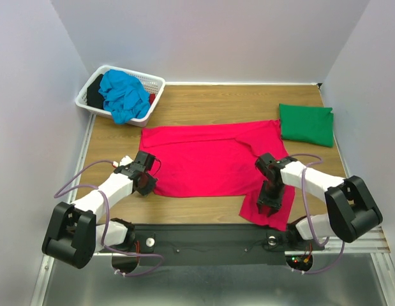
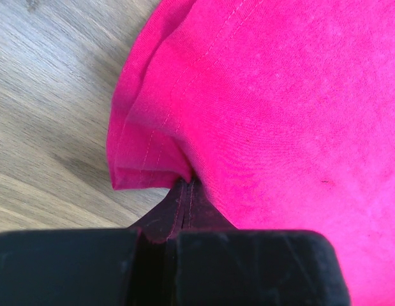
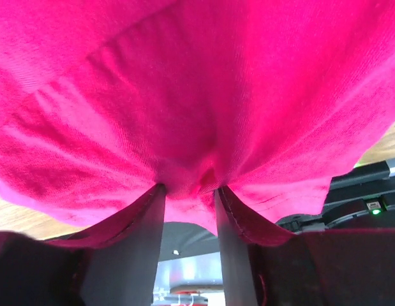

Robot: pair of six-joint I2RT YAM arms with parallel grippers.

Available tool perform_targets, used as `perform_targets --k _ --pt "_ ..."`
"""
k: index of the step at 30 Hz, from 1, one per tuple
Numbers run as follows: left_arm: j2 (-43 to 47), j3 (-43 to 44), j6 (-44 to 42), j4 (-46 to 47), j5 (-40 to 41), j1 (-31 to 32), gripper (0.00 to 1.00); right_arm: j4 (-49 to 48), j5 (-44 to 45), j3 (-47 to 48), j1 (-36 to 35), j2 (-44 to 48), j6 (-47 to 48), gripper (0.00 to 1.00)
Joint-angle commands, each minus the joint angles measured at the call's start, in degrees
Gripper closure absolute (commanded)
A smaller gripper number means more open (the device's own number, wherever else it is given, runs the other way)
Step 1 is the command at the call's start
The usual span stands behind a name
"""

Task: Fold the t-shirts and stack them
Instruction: Fold the tshirt

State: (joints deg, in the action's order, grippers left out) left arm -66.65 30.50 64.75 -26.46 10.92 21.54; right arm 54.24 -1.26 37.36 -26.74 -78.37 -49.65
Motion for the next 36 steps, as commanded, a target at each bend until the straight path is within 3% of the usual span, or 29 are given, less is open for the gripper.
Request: perform_targets --k 1,6,8,11,25,36 --pt "1.00 -1.67 0.20 -2.90 1.48 0.17 1.00 -3.53 4.59 -0.10 -0.59 1.55 0.25 0.60" --pt "1.44 -1.67 0.20 -3.25 1.03 0.17 1.00 -2.21 5.12 -0.27 -0.59 3.31 0.69 0.79" --pt "1.79 -1.50 0.11 -3.60 0.95 0.17 1.00 -1.51 5.65 -0.01 -0.59 3.57 0.61 0.82" --pt "2.66 -1.06 0.11 -4.39 1.30 0.17 1.00 -0.54 7.75 2.26 -0.59 4.10 0.95 0.99" --pt "2.49 4.65 -2.70 -6.32 0.95 -0.01 1.00 3.42 16.89 18.87 -0.59 0.50 6.84 1.00" --pt "-2.69 11.59 -6.65 -5.18 1.56 -2.73 1.00 1.75 23.05 32.94 1.78 -7.41 12.21 0.99"
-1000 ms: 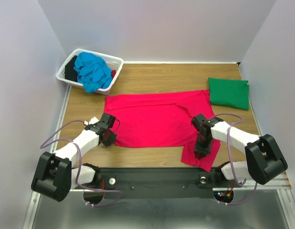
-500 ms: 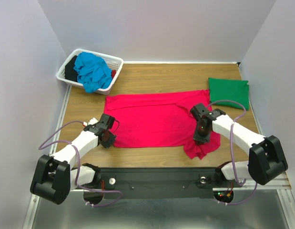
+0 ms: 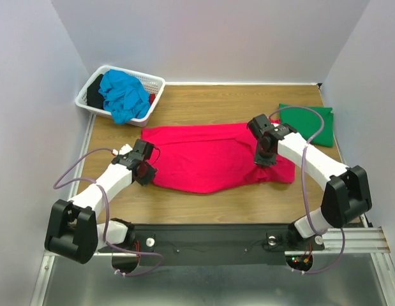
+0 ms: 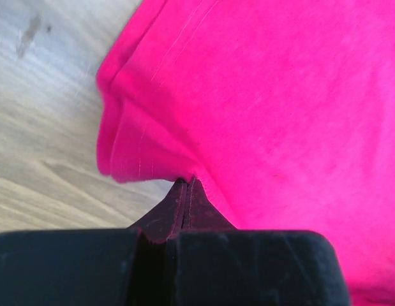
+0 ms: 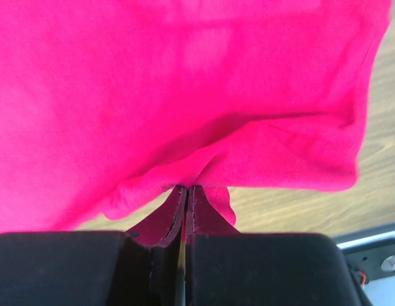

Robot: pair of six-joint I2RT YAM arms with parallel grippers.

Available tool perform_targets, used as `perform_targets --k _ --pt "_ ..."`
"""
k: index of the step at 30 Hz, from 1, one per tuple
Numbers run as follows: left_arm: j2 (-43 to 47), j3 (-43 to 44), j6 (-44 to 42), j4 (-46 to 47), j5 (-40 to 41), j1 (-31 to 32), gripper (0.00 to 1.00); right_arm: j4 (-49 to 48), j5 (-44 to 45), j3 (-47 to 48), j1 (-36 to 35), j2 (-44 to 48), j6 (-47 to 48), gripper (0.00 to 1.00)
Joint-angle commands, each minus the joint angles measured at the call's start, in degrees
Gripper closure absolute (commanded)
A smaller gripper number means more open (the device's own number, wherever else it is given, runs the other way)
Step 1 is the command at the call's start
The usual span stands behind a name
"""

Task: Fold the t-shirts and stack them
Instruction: Fold the tshirt

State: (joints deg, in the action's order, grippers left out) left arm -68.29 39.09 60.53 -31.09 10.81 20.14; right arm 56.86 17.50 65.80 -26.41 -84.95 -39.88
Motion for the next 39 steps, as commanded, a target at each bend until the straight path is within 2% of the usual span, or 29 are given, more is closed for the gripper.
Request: perform_targets --k 1,6,13,24,36,37,39 --pt "-1.31 3.36 -2.79 -0.46 1.67 -1.59 1.00 -1.57 4.21 4.86 1.71 -1.01 2.61 1.00" --pt "-3.25 5.82 -5.25 1.20 0.97 -4.15 1.00 -5.53 0.35 6.79 3.82 -3.64 4.02 0.99" --pt "-8.69 9.33 -8.93 4.10 -0.09 -7.39 1.00 -9.05 -0.01 10.84 6.29 -7.33 5.42 0.99" --pt "-17.65 16.80 -12.37 5.52 0.96 -8.45 1.00 -10.80 1.05 16.90 9.18 -12.69 6.56 1.00" --pt "-24.60 21.98 -13.42 6.30 3.34 -10.03 1.00 -12.03 -1.24 25.25 10.94 -23.06 13.68 0.96" --pt "-25.22 22.51 -13.77 6.39 3.17 -10.12 0.95 -12.04 -0.98 26.56 11.03 -24.46 14.21 0.94" --pt "-26.71 24.27 -15.09 6.92 2.73 -10.12 0.63 -12.30 0.60 27.97 11.12 -26.14 16.84 0.91"
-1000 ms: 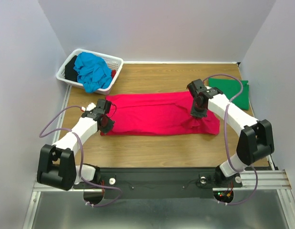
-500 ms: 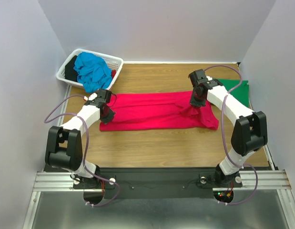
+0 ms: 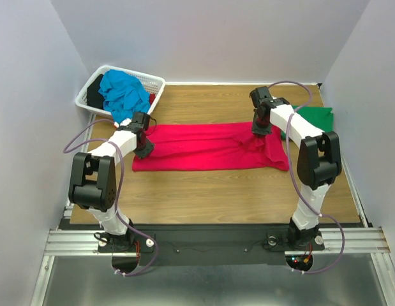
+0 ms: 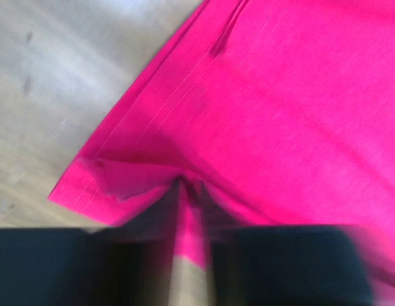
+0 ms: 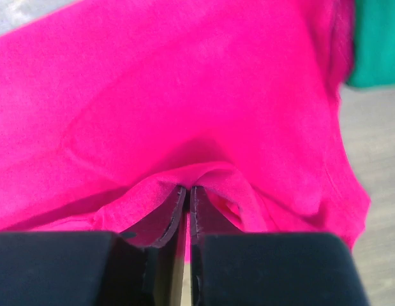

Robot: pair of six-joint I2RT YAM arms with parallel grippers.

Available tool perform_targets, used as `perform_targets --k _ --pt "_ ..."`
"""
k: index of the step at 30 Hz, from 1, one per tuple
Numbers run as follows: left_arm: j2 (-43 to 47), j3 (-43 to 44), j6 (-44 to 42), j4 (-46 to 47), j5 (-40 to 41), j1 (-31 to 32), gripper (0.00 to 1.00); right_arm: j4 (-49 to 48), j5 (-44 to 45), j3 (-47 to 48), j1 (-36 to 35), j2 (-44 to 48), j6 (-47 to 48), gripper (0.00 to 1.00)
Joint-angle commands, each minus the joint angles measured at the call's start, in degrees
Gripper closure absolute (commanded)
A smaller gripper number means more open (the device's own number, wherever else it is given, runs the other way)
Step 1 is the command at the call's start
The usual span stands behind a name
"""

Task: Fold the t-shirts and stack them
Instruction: Fold the tshirt

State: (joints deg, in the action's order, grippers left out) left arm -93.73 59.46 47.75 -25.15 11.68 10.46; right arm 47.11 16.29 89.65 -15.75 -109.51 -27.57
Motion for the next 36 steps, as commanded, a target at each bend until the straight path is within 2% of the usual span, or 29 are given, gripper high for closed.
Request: perform_targets --k 1,2,3,4,5,6,8,11,13,18,20,22,24,32,36 --pt "-1.54 4.43 -2.57 0.89 1.85 -0.44 0.28 -2.55 2.77 5.87 0.54 -3.06 5.42 0.85" --pt "-1.71 5.39 -3.01 0.89 2.03 -0.44 0.02 -2.55 3.47 6.50 0.54 -3.60 6.82 0.80" --pt "-1.80 5.84 -3.45 0.71 1.85 -0.44 0.02 -2.64 4.79 8.07 0.63 -4.04 9.01 0.67" --pt "-1.72 6.28 -3.80 0.36 1.94 -0.44 0.02 -2.64 5.32 8.61 0.63 -4.56 9.81 0.61" --pt "-1.54 6.98 -4.15 0.10 1.85 -0.44 0.02 -2.55 5.76 9.22 0.80 -5.00 10.78 0.51" --pt "-0.67 7.24 -4.33 -0.25 1.85 -0.44 0.02 -2.55 6.55 9.49 0.81 -4.92 11.66 0.35" --pt "0.65 7.25 -4.68 -0.17 1.42 -0.35 0.02 -2.55 6.47 8.80 0.81 -3.87 12.36 0.20" --pt "4.34 5.24 -5.12 0.89 -0.08 0.35 0.02 -2.64 4.11 5.38 0.81 0.69 10.61 0.14" --pt "6.63 4.09 -4.94 1.24 -1.04 1.49 0.02 -3.08 -0.54 2.13 0.72 5.77 9.21 0.00" --pt "8.74 -1.01 -4.59 5.54 -4.63 4.39 0.02 -7.12 -11.01 -13.05 0.54 14.76 6.48 0.00" --pt "8.39 -2.24 -4.50 7.29 -5.96 5.18 0.02 -7.91 -10.15 -16.51 -0.07 17.04 7.53 0.00" --pt "7.87 -4.17 -4.15 8.53 -6.76 6.24 0.02 -8.18 -5.68 -19.32 -0.25 17.58 8.94 0.00" --pt "7.17 -5.93 -3.89 10.20 -7.63 6.85 0.02 -8.53 -3.12 -20.21 -0.25 17.41 10.16 0.00" --pt "4.79 -8.83 -3.63 12.84 -7.38 6.86 0.02 -11.60 -2.94 -19.43 -1.83 11.44 10.52 0.00" --pt "3.39 -9.71 -3.63 12.93 -6.15 6.86 0.02 -13.19 5.12 -16.71 -1.83 7.75 7.63 0.00"
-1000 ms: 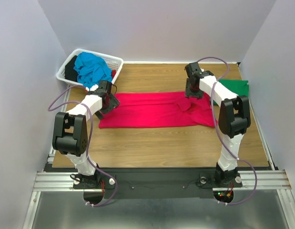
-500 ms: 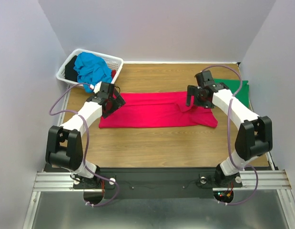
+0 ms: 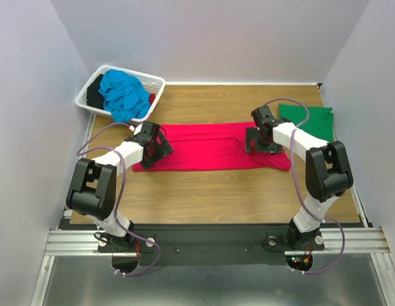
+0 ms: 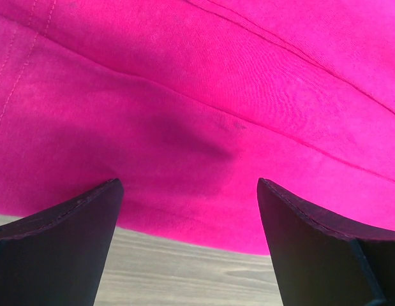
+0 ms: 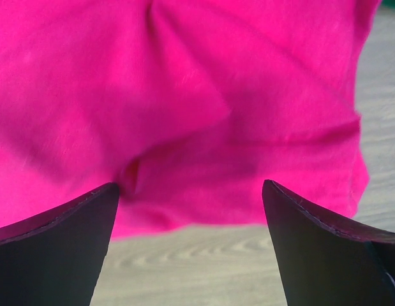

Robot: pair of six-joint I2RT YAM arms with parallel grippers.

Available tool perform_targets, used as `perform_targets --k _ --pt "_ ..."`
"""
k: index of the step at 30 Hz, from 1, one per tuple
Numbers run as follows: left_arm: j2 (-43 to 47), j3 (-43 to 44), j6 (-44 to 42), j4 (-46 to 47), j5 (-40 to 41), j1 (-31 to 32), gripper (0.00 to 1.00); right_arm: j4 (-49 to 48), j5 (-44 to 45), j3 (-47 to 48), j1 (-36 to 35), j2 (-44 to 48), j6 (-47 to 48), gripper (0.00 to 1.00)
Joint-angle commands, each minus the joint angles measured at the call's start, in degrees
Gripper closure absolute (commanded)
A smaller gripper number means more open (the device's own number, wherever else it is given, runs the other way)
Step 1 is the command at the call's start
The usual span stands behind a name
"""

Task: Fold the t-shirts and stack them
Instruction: Fold the tshirt

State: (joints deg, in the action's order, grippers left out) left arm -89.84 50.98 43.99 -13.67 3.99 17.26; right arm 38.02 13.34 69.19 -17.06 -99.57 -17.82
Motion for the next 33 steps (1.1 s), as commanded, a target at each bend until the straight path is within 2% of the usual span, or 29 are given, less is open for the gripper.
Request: perform_targets --k 1,6,19,21,23,27,33 --pt "-0.77 -1.41 0.13 1.37 1.64 0.06 0.02 -4.27 9.58 4.20 -0.52 -2.73 -2.47 0.00" --pt "-2.26 -2.29 -0.13 1.37 2.86 -0.29 0.02 -5.50 18.01 7.71 -0.52 -5.10 -3.80 0.00" --pt "-0.69 -6.77 -1.71 1.10 4.54 -4.07 0.02 -6.29 23.12 24.32 1.50 -18.98 0.15 0.00" --pt "-0.33 -6.95 -2.15 0.66 4.71 -4.25 0.02 -6.90 23.92 27.47 1.94 -21.09 2.87 0.00" --pt "0.11 -7.04 -2.41 0.40 5.06 -4.51 0.02 -7.35 26.46 32.22 2.03 -23.65 9.54 0.00" --pt "0.90 -7.39 -2.50 0.22 5.24 -4.69 0.02 -8.48 26.38 36.54 2.38 -23.39 20.71 0.00" --pt "1.16 -7.30 -2.94 0.22 5.06 -4.78 0.02 -8.75 16.56 36.81 3.52 -19.71 29.32 0.00"
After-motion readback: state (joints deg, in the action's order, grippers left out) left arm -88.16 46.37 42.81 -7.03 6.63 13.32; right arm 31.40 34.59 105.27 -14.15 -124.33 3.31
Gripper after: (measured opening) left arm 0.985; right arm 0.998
